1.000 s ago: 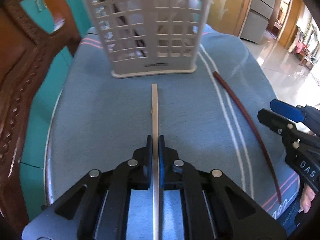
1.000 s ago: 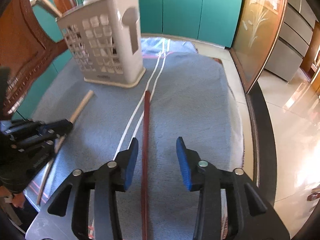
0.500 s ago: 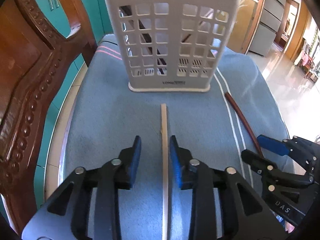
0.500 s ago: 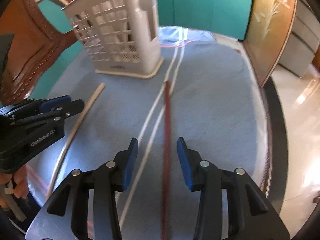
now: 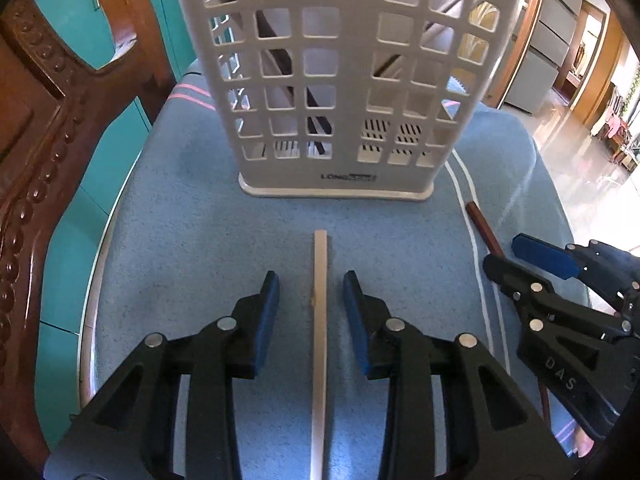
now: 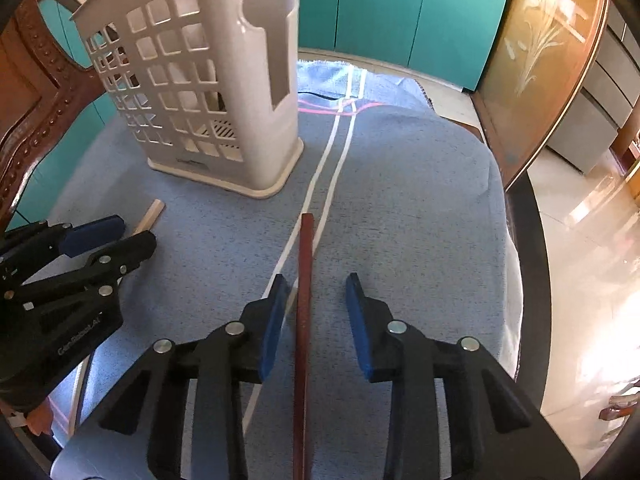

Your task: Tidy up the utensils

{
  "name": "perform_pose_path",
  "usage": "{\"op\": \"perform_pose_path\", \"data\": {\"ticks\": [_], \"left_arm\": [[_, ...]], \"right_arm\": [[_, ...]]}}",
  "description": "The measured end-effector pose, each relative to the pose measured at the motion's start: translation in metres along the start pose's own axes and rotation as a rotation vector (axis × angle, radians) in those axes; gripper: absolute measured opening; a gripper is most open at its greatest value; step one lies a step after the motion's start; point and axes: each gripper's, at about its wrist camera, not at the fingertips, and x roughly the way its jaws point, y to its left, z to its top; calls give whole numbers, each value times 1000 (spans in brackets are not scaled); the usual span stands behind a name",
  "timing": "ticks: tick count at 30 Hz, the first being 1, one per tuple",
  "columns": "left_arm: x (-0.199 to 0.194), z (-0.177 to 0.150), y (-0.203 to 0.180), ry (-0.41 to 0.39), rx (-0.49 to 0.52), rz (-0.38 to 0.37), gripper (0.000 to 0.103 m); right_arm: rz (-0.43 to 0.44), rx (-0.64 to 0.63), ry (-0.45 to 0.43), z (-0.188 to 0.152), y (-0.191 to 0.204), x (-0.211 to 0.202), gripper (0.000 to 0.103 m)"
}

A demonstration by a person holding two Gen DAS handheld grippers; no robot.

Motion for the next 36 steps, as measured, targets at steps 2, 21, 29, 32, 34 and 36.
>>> {"op": "perform_pose_path", "data": {"ticks": [2,21,29,32,34,36], "left_arm": [[1,4,3,-2,1,2,36],[-3,-3,-10,-19,30,7,19],[-10,-5,-16,-51,22,12,8],[-26,-3,-10,-102,5,26,8],[-40,-2,-7,-149,-6,31,8],[-55,-2,-6,-195,-11,32,8]], "right_arm": [[1,0,-1,-1,0,0,30],[31,-7,-24,-11,3,-10,7],[71,31,-70,-22,-6,-24,7],[61,36,-123,-26,-10,-41,7],[67,40,-167,-27,-13,-57,7],[77,35,-218,-28,-14,-74,7]]}}
